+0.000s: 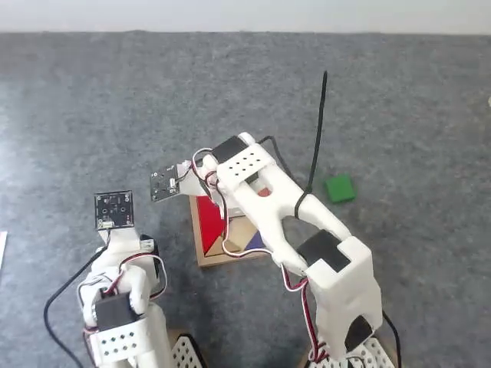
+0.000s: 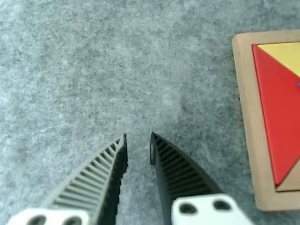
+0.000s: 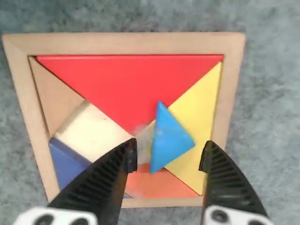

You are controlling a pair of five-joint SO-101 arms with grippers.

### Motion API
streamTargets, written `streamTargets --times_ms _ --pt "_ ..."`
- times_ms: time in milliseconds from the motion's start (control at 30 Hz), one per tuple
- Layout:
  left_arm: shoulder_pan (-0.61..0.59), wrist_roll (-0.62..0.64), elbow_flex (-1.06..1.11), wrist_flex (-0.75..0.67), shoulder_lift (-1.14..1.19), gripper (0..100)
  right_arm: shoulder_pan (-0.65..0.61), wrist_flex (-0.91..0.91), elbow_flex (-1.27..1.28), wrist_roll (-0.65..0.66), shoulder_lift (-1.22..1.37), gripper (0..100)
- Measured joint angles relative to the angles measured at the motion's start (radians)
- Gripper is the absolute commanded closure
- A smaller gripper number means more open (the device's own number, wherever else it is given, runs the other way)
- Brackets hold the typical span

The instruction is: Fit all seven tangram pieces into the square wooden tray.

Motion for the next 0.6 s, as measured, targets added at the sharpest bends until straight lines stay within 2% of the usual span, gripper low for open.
streamTargets --times_ms 300,367,500,600 --pt "0.000 0.000 0.000 0.000 0.000 92 -0.029 -0.008 0.017 -0.100 -0.115 78.0" --pt "0.000 0.000 0.000 0.000 0.000 92 -0.057 -0.064 0.029 -0.192 -0.115 82.0" --pt "0.000 0.000 0.000 0.000 0.000 92 -0.052 -0.222 0.034 -0.474 -0.107 99.8" --pt "0.000 0.000 0.000 0.000 0.000 92 -0.052 -0.255 0.034 -0.589 -0.068 94.8"
